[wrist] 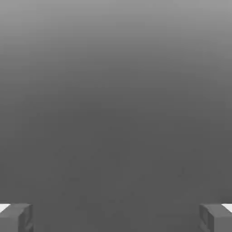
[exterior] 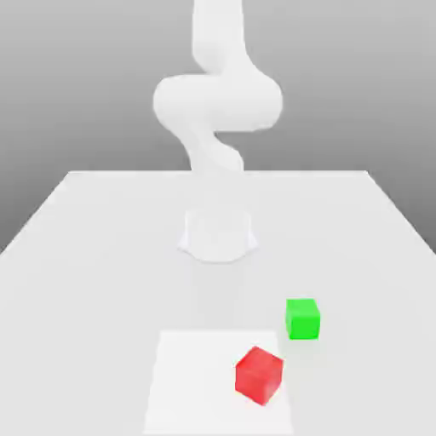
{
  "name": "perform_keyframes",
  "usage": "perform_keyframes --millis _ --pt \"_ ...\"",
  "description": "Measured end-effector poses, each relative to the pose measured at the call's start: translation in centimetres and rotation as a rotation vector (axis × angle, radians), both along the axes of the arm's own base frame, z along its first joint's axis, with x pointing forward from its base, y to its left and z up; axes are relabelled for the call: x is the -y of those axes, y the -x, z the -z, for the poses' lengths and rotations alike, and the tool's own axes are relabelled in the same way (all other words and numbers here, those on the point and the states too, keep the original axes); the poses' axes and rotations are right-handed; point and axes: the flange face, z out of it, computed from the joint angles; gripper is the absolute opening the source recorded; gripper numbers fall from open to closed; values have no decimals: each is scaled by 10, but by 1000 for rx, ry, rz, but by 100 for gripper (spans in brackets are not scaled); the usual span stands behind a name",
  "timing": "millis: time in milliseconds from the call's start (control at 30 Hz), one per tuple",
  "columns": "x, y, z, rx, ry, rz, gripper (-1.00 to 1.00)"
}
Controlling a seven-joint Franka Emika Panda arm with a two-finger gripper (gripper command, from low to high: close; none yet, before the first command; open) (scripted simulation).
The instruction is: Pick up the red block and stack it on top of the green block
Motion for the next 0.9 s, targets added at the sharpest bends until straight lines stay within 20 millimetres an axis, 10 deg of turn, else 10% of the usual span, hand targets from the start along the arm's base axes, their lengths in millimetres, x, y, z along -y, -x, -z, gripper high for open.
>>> perform_keyframes --millis 367,700,900 --pt "-35 -83 230 -336 162 -393 0" --pt "-59 -51 432 -622 319 -763 0" --pt "-57 -43 507 -658 337 -807 0"
